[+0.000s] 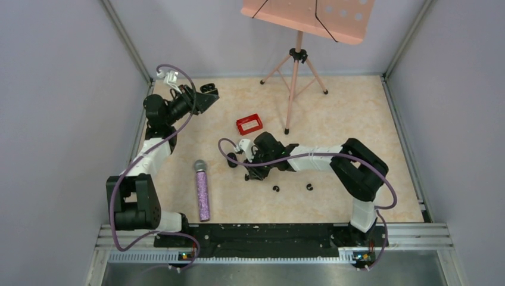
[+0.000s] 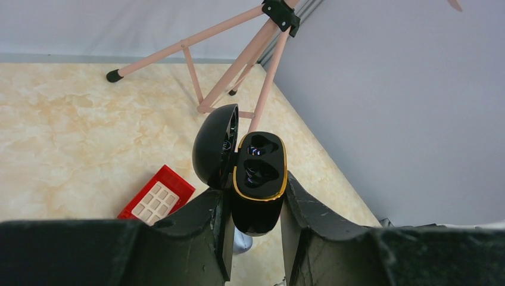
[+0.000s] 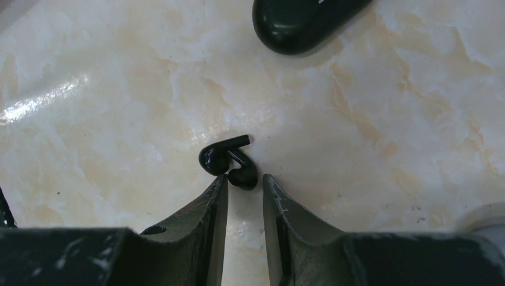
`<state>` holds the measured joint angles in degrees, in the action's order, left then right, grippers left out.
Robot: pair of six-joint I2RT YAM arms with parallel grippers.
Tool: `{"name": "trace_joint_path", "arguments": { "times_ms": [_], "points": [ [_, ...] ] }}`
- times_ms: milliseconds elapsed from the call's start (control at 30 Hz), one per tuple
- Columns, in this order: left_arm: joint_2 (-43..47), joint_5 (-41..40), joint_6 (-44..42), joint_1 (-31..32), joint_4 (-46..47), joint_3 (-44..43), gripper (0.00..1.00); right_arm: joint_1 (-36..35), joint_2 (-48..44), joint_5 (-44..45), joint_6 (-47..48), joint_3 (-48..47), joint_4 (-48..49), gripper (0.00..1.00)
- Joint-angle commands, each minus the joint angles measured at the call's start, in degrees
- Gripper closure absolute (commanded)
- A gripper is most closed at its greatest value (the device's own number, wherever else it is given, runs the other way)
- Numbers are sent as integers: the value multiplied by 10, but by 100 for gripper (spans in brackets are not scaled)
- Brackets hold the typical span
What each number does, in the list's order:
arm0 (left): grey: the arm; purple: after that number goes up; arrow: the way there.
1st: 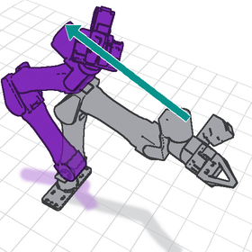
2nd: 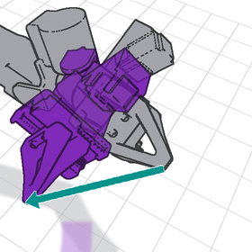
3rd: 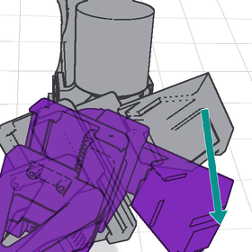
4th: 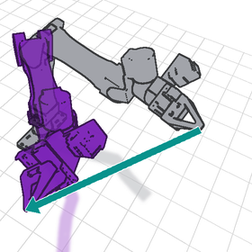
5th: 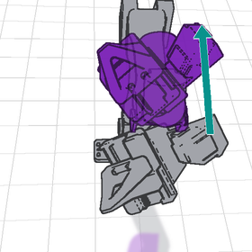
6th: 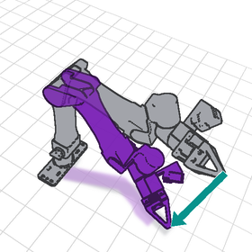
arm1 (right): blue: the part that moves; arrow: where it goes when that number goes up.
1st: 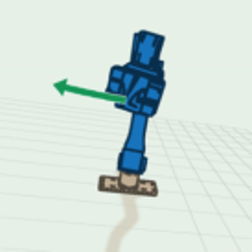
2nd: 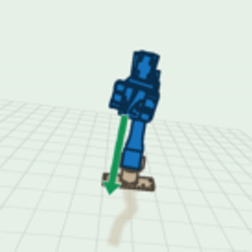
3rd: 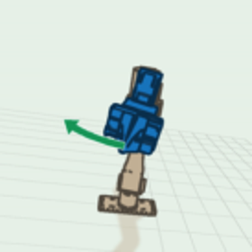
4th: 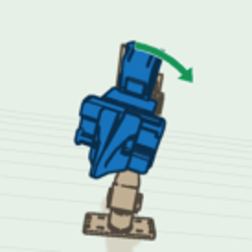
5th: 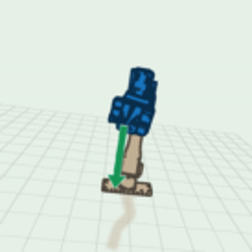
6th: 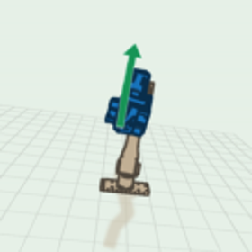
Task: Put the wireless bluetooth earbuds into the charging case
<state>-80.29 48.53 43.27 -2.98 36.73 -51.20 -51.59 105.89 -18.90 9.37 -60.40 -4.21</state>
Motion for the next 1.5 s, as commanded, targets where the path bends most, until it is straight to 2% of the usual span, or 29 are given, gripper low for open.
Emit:
{"name": "trace_joint_path", "arguments": {
  "times_ms": [0, 200, 467, 633, 700, 933, 1100, 1300, 1467],
  "points": [
    [15, -2, 2, -4, 22, 1, 100, -8, 25, 5, 4, -21, -2, 72],
    [7, -1, 2, -4, 23, -1, 100, -7, 32, 2, 10, -28, -1, 72],
    [1, 4, -1, -4, 17, -2, 100, 0, 30, 19, 27, -39, -22, 89],
    [-13, 21, -6, -3, 27, 0, 100, 21, -25, 70, 75, -36, -61, 97],
    [-25, 43, -18, 1, 63, 6, 100, 35, -65, 91, 103, -42, -87, 99],
    [-46, 99, -151, 49, 65, 1, 100, 59, -221, 166, 269, -102, -180, 100],
    [-46, 101, -223, 98, 68, -6, 100, 59, -293, 231, 394, -141, -196, 100],
    [-36, 85, -253, 159, 111, 5, 100, 37, -309, 290, 513, -183, -165, 100],
    [0, 36, -315, 203, 85, 33, 100, -9, -312, 320, 580, -196, -148, 100]
  ]
}}
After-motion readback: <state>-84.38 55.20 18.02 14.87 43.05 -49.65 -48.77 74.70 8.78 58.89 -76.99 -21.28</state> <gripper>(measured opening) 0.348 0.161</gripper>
